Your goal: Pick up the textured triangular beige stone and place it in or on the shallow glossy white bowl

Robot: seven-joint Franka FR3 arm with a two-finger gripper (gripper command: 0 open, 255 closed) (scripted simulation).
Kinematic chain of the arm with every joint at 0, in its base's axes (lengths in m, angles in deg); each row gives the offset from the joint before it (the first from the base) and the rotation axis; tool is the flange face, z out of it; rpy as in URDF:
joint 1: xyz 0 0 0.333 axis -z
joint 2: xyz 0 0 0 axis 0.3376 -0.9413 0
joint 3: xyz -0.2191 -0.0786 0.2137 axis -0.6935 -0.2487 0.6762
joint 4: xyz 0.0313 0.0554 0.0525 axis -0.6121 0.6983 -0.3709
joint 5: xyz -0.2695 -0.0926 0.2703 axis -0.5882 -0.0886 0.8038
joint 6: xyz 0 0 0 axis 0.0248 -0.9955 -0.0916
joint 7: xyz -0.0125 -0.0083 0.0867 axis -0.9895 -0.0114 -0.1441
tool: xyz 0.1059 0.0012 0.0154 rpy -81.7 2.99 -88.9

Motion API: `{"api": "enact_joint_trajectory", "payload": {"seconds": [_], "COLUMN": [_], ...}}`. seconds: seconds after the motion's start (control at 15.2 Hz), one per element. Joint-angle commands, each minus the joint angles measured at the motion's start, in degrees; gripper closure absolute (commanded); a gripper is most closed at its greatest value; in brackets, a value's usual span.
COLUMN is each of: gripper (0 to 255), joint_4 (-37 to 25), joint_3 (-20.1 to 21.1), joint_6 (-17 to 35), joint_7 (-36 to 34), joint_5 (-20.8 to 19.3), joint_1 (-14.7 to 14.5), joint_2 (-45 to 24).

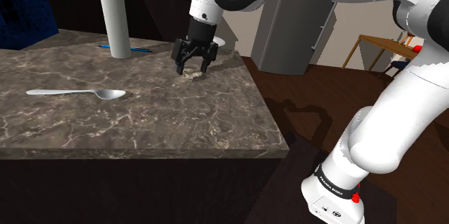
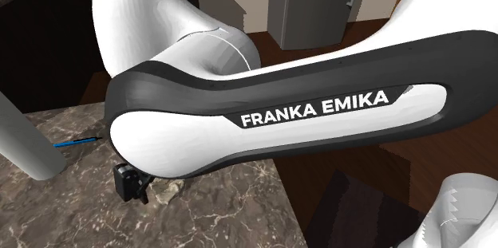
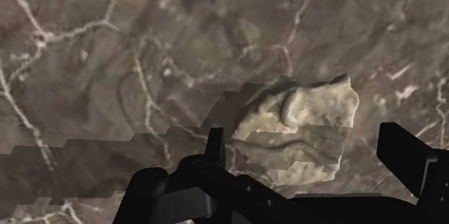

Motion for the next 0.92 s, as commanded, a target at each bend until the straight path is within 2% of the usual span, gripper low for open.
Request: {"api": "enact_joint_trajectory", "payload": {"seconds": [0.0,0.07,0.13,0.73,0.86], "gripper": [0,0,255,255,255], "joint_4": [0.0,0.0,0.0,0.0,-1.3], "joint_3": [0.0,0.0,0.0,0.0,0.0], "joint_6": [0.0,0.0,0.0,0.0,-1.5], "joint_7": [0.0,0.0,0.0,0.0,-0.1], "joint_5": [0.0,0.0,0.0,0.0,0.0], "joint_1": [0.0,0.0,0.0,0.0,0.0], "joint_2": [0.0,0.0,0.0,0.0,0.2]}}
